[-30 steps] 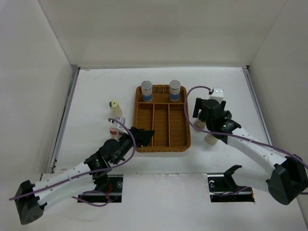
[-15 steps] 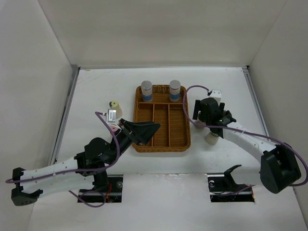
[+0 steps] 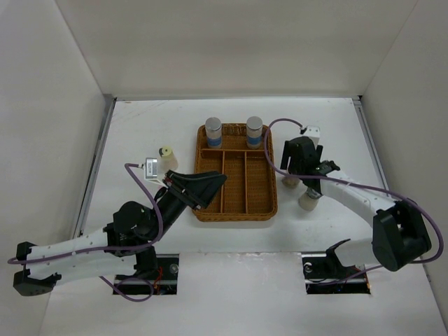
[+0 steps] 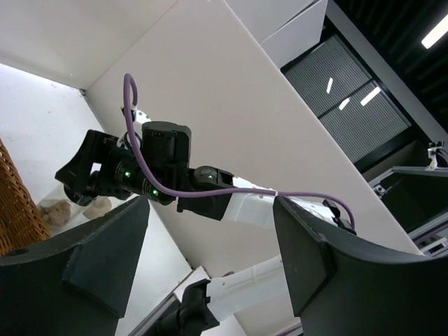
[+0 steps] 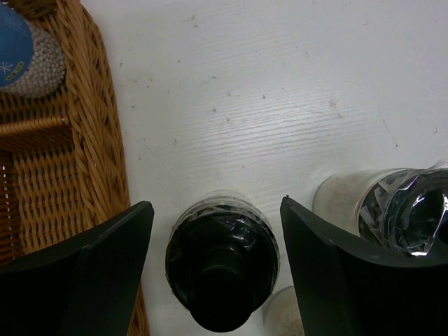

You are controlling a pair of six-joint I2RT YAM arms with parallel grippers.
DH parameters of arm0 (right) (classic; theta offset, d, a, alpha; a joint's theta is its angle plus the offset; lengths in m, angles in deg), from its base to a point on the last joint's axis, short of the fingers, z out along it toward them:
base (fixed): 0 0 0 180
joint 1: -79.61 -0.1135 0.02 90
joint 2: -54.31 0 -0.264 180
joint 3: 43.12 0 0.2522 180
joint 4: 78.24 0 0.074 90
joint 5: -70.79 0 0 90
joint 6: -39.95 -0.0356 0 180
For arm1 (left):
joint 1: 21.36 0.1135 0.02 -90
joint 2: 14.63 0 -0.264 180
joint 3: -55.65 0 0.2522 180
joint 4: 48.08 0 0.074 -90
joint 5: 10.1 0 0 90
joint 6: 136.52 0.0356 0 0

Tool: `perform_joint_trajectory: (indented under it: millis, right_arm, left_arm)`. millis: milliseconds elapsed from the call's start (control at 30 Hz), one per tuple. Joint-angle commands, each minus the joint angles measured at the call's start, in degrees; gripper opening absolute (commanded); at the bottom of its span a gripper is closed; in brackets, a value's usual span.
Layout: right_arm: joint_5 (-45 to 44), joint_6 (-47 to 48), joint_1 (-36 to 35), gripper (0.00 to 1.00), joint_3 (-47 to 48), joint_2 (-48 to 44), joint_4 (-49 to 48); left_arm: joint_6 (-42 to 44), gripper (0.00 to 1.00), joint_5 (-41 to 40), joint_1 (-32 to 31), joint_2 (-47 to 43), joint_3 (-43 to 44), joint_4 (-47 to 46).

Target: Organize the condiment bottles

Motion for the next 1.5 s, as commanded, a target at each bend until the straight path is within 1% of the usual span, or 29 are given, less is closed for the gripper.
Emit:
perform_joint_trajectory:
  millis: [0,67,133,167,267,367,400,433,533,633,700,800,933,1033,1167,1300,1467]
  right_arm:
    - [0.4,-0.7,1.2,0.81,2.4,1.0,-1.4]
    - [0.4,-0.7,1.6,0.84,2.3,1.6,-1.4]
    - [0.4,-0.6,1.9,0.83,2.2,1.9,-1.5]
    - [0.6,-0.7,2.2,0.81,2.3,2.0,-1.5]
    - [1.0,-0.7,1.9,0.69,2.7,2.0,-1.8]
    - [0.1,-0.8,1.9,0.53,3.1,0.1,-2.0]
    - [-0.2,-1.0,1.9,0.49,3.4,-1.1,-2.3]
    - [-0.4,-1.0,1.9,0.47,3.8,-2.3,-2.1]
    - [-1.9,-0.7,0.6,0.45,5.6,-7.1,-1.3]
    - [-2.9,-0.6,-1.7,0.43,8.5,-12.2,0.4]
    - [-2.7,-0.7,-4.5,0.43,10.8,-13.7,1.8]
    - [-2.6,-0.9,-10.3,0.43,13.7,-13.4,2.1]
    - [-0.5,-1.4,-17.7,0.43,17.3,-8.0,-1.5]
    - [-0.4,-1.5,-20.9,0.43,20.9,-2.0,-2.3]
    - [-0.8,-0.8,-22.6,0.43,26.4,6.9,-2.6]
    - [-0.3,1.3,-22.7,0.43,31.3,14.5,-3.9]
    - [-1.0,3.4,-22.2,0.44,35.2,20.5,-4.0]
  left_arm:
    - [1.5,0.71,-0.7,-0.3,-0.2,2.7,-2.8]
    - [1.8,0.71,-0.8,-0.2,-0.7,2.5,-2.8]
    - [2.6,0.71,-0.8,-0.5,-0.2,3.4,-2.8]
    - [3.0,0.71,-0.8,-0.6,0.2,3.6,-2.8]
    - [2.4,0.72,-0.9,-0.5,0.1,2.8,-2.9]
    - [2.9,0.72,-0.9,0.3,-0.4,2.2,-2.9]
    - [3.2,0.72,-1.1,0.5,-0.7,1.5,-2.8]
    - [3.3,0.72,-1.5,0.6,-1.0,0.5,-2.7]
    - [4.1,0.73,-2.7,1.5,-2.6,-5.7,-3.5]
    - [3.3,0.73,-2.3,3.8,-3.3,-13.2,-4.4]
    - [2.5,0.73,-2.0,4.6,-3.8,-17.2,-5.2]
    - [3.1,0.73,-2.7,5.6,-7.4,-22.2,-4.7]
    - [5.1,0.74,-2.9,8.1,-14.4,-25.5,-3.4]
    - [7.8,0.74,-3.5,10.4,-16.7,-27.1,-3.3]
    - [9.7,0.74,-1.9,11.9,-15.4,-29.5,-6.2]
    - [11.9,0.74,-1.7,12.3,-13.4,-30.1,-8.3]
    - [12.5,0.74,-2.1,11.9,-14.4,-30.9,-8.9]
